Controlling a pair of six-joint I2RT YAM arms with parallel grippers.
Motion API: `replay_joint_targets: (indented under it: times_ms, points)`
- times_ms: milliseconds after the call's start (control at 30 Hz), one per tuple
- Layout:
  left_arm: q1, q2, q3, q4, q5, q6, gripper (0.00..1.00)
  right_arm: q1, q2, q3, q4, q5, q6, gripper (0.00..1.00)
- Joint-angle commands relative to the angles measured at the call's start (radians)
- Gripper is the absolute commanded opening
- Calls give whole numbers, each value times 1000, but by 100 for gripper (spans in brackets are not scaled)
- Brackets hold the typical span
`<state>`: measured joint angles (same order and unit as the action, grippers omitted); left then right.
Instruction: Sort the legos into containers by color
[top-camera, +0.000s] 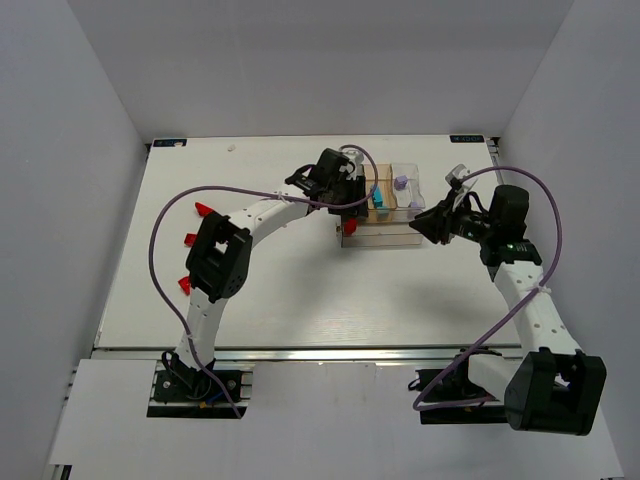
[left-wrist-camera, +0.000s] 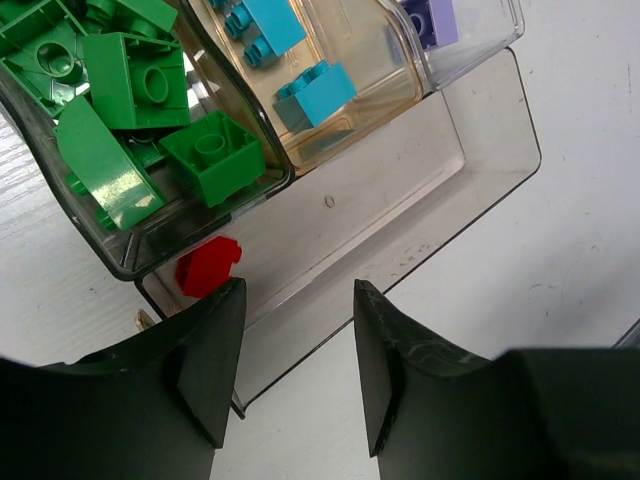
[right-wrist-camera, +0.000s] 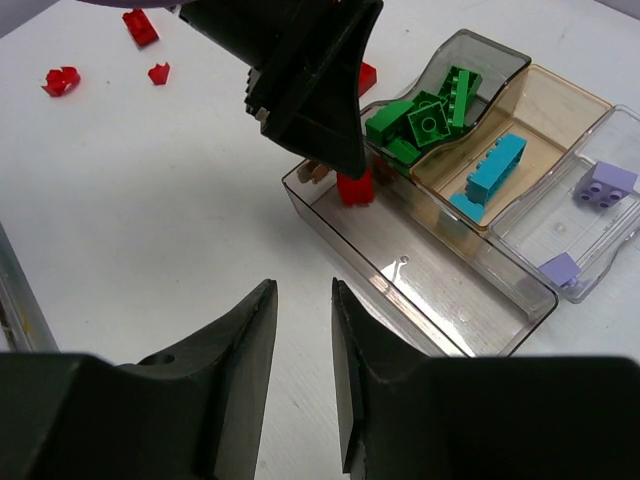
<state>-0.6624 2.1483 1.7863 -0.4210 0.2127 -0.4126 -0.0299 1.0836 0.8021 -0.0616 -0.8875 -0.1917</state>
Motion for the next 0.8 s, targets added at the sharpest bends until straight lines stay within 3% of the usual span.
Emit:
replay_joint_targets:
  times_ms: [0,67,133,167,200,233,267,367,467,500,533,633,700,767]
  points:
    - [-2,-42,15,-10,19,26,58,10,15,19,11,18,-25,34]
    - [-2,-65,-5,-7,24,28,58,18,24,23,8,35,-52,35]
    - [18,-155,-31,-2,-5,28,50,28,38,45,5,45,-99,40]
    - [18,-204,-88,16,-63,18,26,79,64,58,-3,48,-132,45]
    - [30,-258,-132,28,-106,-9,9,117,85,75,-15,44,-225,48]
    - [40,-383,-180,36,-163,-17,0,155,108,115,-20,61,-262,50]
    - [58,-448,-277,45,-259,-22,0,174,168,143,-38,74,-302,54]
    - [104,-701,-427,-1,-375,-48,0,295,313,273,-76,154,-486,66]
    - [113,-940,-614,-82,-476,-55,41,410,494,453,-170,232,-691,76]
    - [113,-996,-683,-105,-542,-52,66,450,545,507,-235,239,-737,81]
    - [113,-1048,-712,-133,-585,-58,71,478,594,563,-275,239,-847,84]
    - [113,-1221,-844,-203,-738,-80,80,530,882,825,-393,254,-899,89]
    - [113,-1320,-936,-197,-803,-84,81,564,1046,1056,-488,295,-899,89]
    - [113,-1364,-979,-197,-837,-91,81,574,1122,1173,-494,332,-875,89]
